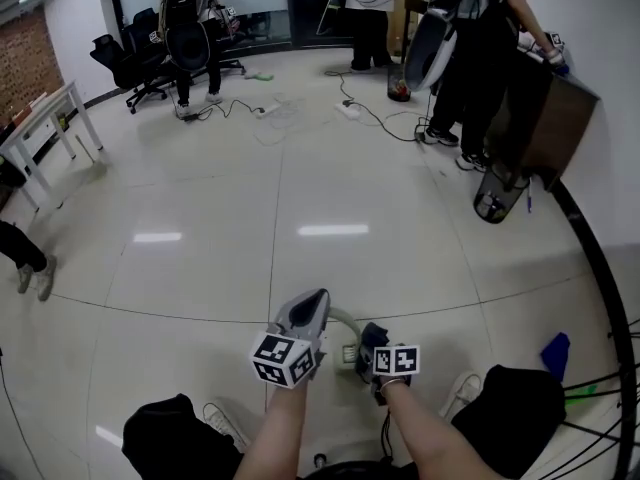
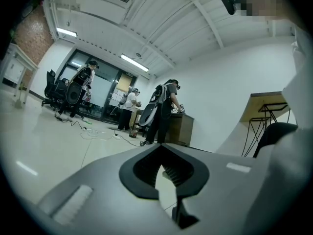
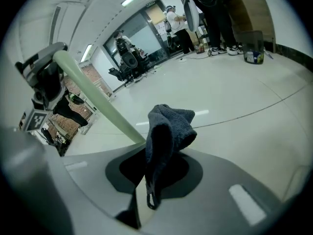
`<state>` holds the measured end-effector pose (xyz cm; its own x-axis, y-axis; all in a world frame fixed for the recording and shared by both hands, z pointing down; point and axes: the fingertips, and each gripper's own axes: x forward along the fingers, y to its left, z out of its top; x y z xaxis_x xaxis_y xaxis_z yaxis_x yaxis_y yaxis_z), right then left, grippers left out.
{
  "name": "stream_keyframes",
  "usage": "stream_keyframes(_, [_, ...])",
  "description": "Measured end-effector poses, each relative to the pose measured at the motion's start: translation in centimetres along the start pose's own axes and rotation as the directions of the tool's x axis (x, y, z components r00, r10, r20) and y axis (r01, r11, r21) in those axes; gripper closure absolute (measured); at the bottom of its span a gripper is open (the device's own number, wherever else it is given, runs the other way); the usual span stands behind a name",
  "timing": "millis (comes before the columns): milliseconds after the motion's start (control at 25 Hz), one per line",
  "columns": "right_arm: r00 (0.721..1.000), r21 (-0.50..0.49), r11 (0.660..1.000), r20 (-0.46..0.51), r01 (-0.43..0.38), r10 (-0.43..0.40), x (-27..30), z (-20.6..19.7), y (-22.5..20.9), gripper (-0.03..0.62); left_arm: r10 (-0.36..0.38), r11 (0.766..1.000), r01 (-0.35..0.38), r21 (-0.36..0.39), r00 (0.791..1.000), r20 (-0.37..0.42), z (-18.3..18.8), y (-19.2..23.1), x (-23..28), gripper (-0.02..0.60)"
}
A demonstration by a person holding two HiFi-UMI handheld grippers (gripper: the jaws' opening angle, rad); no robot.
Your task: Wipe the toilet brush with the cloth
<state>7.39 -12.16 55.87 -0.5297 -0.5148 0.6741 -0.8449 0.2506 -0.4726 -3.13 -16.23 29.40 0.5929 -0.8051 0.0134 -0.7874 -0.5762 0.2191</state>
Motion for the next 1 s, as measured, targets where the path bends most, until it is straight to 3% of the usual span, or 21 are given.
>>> stream_keyframes(240, [0.997,0.078,0.997,-0.069,-0.023,0.028,1.2,-3.2,-1.2,0.532,-0.016,0.999,0.018,0.033,0.999,-0.042,-0.6,-0.5,-0.3,0.575])
stream_keyframes(440, [1.000,-0.038,0.999,0.001,-0.010,0.010,-3.5,-0.6,-0.3,0.533,-0.031,0.999,0.032,0.028,0.999,-0.019,0.4,-0.8,0.5,0.575])
stream_keyframes(600, [0.998,-0.139,0.988,-0.009,-0.065,0.065,-6.1,-0.9,4.2,0.533,-0.041,0.999,0.041,0.007,0.998,-0.038,0.0,-1.0,0.3,0.575])
stream_keyframes(760, [0.986,-0.282,0.945,-0.028,-0.167,0.166,-7.3,-1.1,10.8,0.533,-0.058,0.998,0.057,-0.030,0.998,-0.022,-0.1,-1.3,0.1,0.575])
stream_keyframes(880, [0.975,-0.371,0.911,0.051,-0.182,0.216,-8.0,2.0,15.4,0.533,-0.075,0.996,0.074,-0.055,0.997,-0.007,0.0,-1.3,-0.2,0.575])
stream_keyframes(1000, [0.964,-0.401,0.898,0.109,-0.180,0.242,-8.5,5.8,18.0,0.533,-0.086,0.994,0.085,-0.071,0.996,-0.005,0.0,-1.3,-0.2,0.575])
